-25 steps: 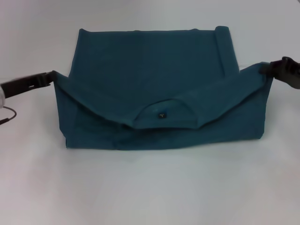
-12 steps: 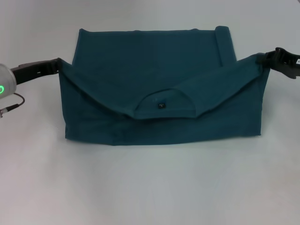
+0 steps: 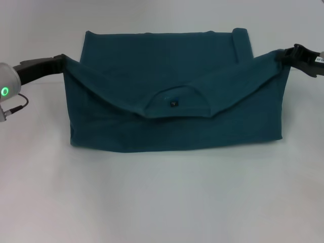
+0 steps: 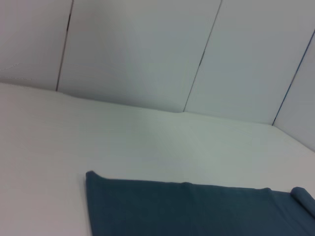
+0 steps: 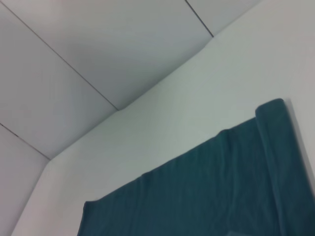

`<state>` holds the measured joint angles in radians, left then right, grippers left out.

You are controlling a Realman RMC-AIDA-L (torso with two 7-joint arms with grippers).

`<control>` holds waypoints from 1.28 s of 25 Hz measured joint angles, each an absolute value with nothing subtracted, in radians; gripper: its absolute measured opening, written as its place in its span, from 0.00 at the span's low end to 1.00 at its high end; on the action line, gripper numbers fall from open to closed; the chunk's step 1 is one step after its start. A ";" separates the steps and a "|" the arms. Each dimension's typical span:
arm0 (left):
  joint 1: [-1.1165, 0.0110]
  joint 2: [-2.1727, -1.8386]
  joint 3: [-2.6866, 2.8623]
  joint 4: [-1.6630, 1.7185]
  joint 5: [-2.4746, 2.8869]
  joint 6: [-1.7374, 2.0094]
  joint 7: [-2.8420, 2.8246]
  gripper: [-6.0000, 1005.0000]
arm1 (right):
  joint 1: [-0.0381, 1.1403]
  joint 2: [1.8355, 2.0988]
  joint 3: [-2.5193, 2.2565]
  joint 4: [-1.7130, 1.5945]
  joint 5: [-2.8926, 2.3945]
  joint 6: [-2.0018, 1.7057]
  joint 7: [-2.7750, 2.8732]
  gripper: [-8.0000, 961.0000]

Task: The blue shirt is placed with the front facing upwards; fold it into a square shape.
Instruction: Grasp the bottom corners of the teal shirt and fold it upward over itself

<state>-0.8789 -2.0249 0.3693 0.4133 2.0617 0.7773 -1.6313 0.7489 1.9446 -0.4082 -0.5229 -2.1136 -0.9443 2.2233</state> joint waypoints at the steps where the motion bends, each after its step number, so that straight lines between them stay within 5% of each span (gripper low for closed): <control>1: -0.883 -2.025 0.370 0.412 2.060 0.773 -1.624 0.06 | 0.752 1.945 -0.411 -0.522 -2.108 -0.937 2.220 0.04; 18: -0.960 -2.039 0.369 0.367 2.057 0.653 -1.489 0.08 | 0.777 1.952 -0.425 -0.517 -2.094 -0.832 2.187 0.07; 27: -0.957 -2.138 0.364 0.395 1.896 0.556 -1.198 0.10 | 0.793 1.988 -0.434 -0.487 -2.094 -0.732 2.125 0.09; 32: -0.943 -2.142 0.368 0.395 1.862 0.551 -1.166 0.10 | 0.787 1.990 -0.468 -0.482 -2.097 -0.713 2.109 0.21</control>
<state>-0.9427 -2.1423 0.3685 0.3948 1.8622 0.5515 -1.1656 0.7873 1.9905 -0.4685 -0.4821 -2.0970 -0.7127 2.1089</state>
